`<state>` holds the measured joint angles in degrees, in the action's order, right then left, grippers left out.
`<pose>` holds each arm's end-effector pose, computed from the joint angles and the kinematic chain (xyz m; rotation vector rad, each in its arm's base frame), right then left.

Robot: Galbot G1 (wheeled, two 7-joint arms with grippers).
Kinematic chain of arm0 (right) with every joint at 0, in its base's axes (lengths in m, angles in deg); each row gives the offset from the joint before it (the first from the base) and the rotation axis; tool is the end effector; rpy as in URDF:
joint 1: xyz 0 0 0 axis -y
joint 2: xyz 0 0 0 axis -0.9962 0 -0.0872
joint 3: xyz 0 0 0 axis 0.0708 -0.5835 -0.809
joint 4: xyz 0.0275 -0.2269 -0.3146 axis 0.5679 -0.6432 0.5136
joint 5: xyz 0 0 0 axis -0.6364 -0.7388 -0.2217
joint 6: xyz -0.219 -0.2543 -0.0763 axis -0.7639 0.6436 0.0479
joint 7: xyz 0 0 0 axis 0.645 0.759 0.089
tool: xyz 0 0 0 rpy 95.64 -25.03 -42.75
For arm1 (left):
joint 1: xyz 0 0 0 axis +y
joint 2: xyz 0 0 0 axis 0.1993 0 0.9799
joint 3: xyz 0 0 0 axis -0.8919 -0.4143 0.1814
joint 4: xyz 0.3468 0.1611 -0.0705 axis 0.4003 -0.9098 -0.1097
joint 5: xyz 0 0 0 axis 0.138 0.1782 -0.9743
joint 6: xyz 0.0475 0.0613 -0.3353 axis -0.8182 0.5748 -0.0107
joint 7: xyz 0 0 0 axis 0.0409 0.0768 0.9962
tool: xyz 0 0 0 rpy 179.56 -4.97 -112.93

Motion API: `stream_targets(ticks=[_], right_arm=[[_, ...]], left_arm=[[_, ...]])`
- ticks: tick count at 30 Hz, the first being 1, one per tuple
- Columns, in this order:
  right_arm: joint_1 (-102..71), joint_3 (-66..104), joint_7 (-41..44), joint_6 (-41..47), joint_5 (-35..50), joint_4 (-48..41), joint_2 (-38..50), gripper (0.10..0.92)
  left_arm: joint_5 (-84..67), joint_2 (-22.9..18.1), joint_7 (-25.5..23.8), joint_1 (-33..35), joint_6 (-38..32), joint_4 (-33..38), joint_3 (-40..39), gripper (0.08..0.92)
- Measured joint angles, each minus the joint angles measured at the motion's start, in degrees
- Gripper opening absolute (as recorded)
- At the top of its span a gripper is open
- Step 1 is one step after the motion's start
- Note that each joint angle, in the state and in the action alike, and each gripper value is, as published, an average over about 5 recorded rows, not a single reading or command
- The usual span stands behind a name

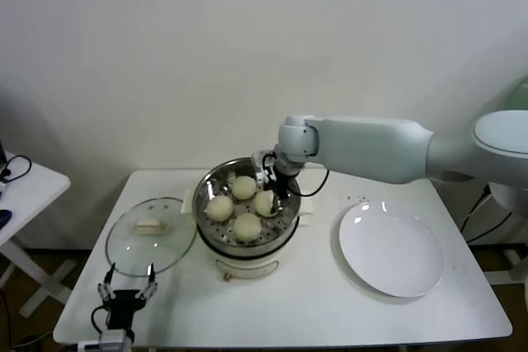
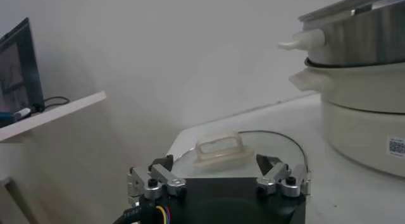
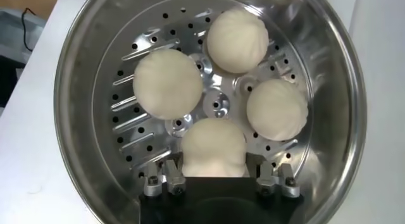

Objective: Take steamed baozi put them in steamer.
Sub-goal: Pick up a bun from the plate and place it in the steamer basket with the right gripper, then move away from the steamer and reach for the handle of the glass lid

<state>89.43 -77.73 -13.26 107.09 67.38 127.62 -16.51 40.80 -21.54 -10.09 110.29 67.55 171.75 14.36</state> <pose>0.5738 0.1167 -0.0962 1.4797 -1.3364 1.5000 0.1175 0.0896 -0.4295 0.2706 -2.8573 -0.4324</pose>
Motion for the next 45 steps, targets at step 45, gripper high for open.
stream_targets(ticks=[45], right_arm=[[-20.3,43.1,-32.7,-0.7,4.1,19.0,33.2,0.823]], left_arm=[[-1.1,2.1,-0.2,-1.1,-1.0,-0.1,-1.2,0.823]])
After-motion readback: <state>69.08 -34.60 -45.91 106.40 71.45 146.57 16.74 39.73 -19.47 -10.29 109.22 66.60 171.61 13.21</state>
